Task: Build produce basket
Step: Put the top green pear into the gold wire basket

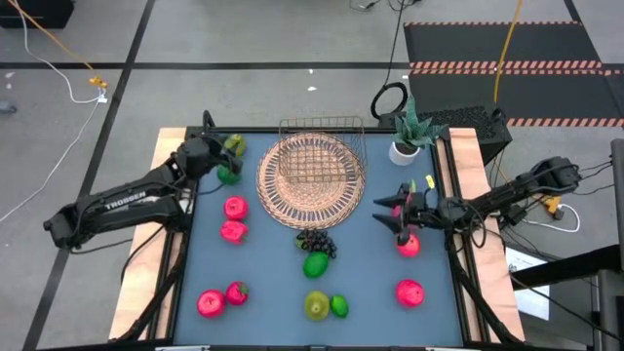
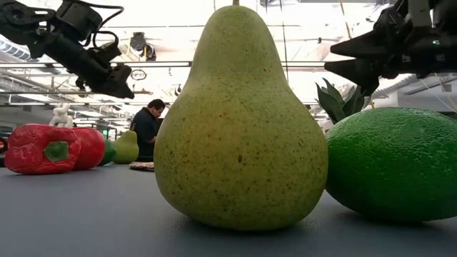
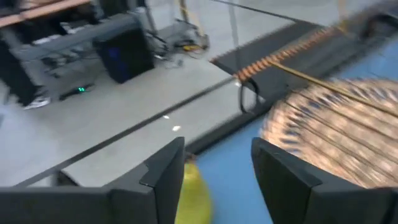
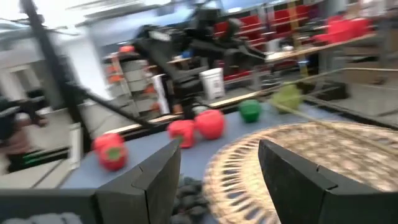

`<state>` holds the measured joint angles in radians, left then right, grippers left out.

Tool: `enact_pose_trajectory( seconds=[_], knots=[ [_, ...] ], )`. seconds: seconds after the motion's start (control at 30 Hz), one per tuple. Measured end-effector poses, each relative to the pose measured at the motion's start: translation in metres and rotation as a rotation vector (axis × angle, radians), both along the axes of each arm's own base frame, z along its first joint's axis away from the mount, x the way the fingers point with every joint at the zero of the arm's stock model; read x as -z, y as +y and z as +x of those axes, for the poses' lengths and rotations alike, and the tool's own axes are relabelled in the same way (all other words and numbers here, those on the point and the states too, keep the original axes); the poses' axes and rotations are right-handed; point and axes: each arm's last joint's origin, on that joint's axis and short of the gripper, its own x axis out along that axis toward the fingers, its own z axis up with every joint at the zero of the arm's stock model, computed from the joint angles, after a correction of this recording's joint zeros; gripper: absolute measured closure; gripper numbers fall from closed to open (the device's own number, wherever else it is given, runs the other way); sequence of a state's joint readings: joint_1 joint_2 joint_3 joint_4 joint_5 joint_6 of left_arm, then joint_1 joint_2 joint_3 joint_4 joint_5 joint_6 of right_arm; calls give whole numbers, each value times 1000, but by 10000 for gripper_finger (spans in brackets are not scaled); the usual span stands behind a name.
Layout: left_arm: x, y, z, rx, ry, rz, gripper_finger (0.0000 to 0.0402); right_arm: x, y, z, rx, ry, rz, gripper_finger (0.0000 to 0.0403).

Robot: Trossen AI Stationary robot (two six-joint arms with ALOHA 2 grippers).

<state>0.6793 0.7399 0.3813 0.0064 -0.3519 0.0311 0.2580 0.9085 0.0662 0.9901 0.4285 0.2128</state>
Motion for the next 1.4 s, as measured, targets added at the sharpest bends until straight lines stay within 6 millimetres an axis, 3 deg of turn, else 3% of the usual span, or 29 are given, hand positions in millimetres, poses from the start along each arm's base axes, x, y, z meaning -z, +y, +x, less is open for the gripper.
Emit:
enact_pose_trajectory(
  seconds=[0.3, 0.5, 0.77, 1.03, 1.2, 1.4],
  knots=[
    [-2, 15, -15, -90, 59, 46, 126, -3, -12, 0, 168, -6, -92, 193],
    [3, 15, -17, -91, 108, 17, 104, -7, -20, 0, 229, -23, -146, 193],
    [10, 12, -19, -95, 130, -61, 135, -8, -30, 1, 267, -25, -168, 193],
    [-6, 14, -7, 124, 9, 72, 170, -4, -31, 4, 190, -9, -156, 193],
    [-10, 25, -6, 88, -29, 140, 189, -3, -31, 4, 184, -20, -108, 193],
    [5, 46, 0, 73, 78, 160, 215, -3, -31, 4, 180, -16, -96, 193]
  ],
)
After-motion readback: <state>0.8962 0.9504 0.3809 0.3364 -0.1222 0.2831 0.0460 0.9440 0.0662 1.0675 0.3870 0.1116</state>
